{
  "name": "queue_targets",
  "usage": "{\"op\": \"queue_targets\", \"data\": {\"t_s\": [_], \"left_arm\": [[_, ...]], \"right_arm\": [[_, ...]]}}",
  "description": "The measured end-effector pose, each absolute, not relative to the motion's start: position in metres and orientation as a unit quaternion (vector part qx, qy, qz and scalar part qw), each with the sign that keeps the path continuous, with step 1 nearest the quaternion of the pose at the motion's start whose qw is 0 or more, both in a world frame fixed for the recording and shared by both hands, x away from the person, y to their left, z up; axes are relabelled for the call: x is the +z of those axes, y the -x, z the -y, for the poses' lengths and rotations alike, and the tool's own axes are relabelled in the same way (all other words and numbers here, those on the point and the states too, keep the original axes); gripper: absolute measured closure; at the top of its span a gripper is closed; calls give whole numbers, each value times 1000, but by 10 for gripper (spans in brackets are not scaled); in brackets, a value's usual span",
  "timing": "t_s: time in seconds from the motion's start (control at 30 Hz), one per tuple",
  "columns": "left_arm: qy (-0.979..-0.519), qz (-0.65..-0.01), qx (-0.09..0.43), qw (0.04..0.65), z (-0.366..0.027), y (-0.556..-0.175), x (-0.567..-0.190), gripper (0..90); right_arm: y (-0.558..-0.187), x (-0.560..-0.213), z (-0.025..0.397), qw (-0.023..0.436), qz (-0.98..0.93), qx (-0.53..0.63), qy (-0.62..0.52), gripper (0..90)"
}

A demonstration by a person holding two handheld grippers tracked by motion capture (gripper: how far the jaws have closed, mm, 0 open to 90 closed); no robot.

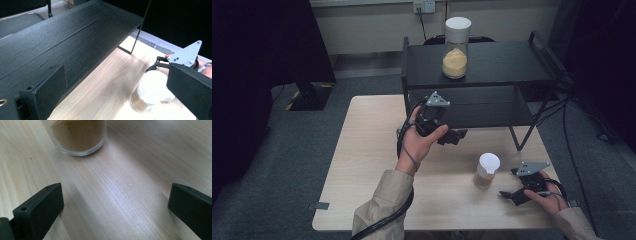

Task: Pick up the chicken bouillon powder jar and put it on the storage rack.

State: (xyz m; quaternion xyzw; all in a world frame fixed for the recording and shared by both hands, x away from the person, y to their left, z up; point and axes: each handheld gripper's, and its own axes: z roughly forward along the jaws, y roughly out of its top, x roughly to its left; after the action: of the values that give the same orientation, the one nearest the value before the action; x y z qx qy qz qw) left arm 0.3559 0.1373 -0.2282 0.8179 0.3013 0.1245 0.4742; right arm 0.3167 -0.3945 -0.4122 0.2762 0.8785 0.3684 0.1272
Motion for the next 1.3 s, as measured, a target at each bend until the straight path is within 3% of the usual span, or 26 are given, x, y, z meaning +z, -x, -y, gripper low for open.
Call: {"op": "queue_targets", "data": {"t_s": [1.3], "left_arm": [[-818, -337, 103, 455, -164, -345, -331, 23]], "right_arm": [[-317, -412, 394, 127, -879, 368, -276, 0]]}}
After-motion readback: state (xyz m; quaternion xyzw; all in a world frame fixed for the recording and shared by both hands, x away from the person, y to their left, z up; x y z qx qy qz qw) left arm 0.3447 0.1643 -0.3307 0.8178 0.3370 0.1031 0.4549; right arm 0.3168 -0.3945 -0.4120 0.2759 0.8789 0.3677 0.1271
